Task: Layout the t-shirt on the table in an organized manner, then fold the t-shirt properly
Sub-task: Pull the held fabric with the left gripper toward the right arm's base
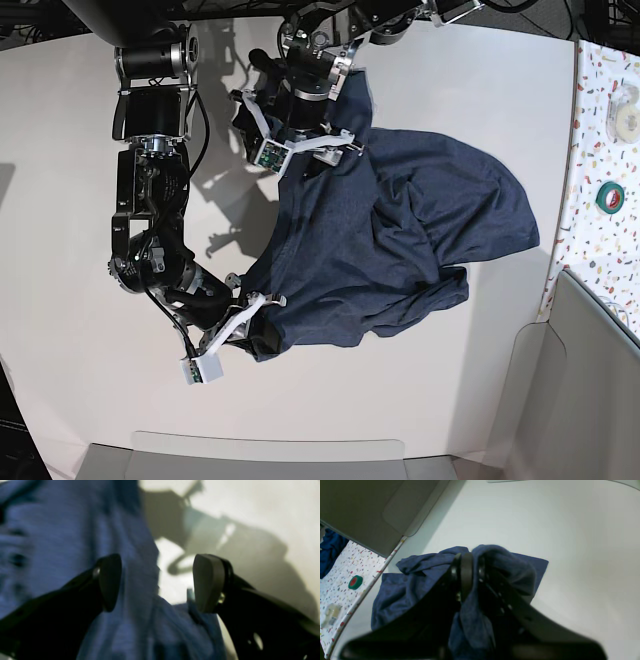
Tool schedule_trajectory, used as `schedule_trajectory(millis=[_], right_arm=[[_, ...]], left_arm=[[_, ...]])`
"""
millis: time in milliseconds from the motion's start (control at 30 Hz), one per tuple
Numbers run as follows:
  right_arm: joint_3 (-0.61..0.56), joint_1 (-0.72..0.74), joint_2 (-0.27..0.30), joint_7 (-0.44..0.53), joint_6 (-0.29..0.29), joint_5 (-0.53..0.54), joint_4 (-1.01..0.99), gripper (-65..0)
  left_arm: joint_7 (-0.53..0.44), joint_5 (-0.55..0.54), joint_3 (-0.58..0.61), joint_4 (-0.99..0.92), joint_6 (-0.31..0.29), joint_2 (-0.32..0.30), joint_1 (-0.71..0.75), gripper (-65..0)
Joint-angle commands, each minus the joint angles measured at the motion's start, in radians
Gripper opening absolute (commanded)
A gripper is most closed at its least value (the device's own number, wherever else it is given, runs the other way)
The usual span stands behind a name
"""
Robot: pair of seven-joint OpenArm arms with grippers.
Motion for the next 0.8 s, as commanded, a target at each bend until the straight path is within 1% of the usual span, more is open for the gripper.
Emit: schedule_trajectory(millis=[0,200,367,433,533,567,633,767], right_arm=[[0.001,0.029,0.001,0.027,0.006,0.019,0.019,-62.7],[0.002,0.027,0.001,0.029,0.006,0.019,0.019,-62.7],[0.001,0.027,0.001,0.029,0.006,0.019,0.019,-62.7],[0.001,0.027,0.001,0.029,0.006,0.019,0.019,-62.7],[0.001,0.029,0.001,0.031,0.006,0.019,0.016,-62.7],[0.001,0.031,0.001,0.031,0.006,0.019,0.016,-62.7],[0.001,0.031,0.0,0.031,0.006,0.019,0.016,-62.7],[0.001,0.031,0.0,0.031,0.006,0.019,0.016,-62.7]], left_arm=[[-0.029,0.025,0.001,0.001,0.007,0.016,-0.024,-21.3],[-0.028,0.025,0.006,-0.059,0.007,0.026,-0.06,-21.3],[0.027,0.034,0.008,-0.092,0.007,0.032,-0.084,-21.4],[0.038,0.086,0.029,-0.097,0.007,0.032,-0.084,-21.4],[0.043,0.215,0.077,-0.12,0.007,0.033,-0.078,-21.4],[0.061,0.256,0.095,-0.132,0.007,0.039,-0.078,-21.4],[0.104,0.309,0.123,-0.169,0.007,0.059,-0.078,-21.4],[0.127,0.368,0.167,-0.243,0.007,0.079,-0.086,-21.4]])
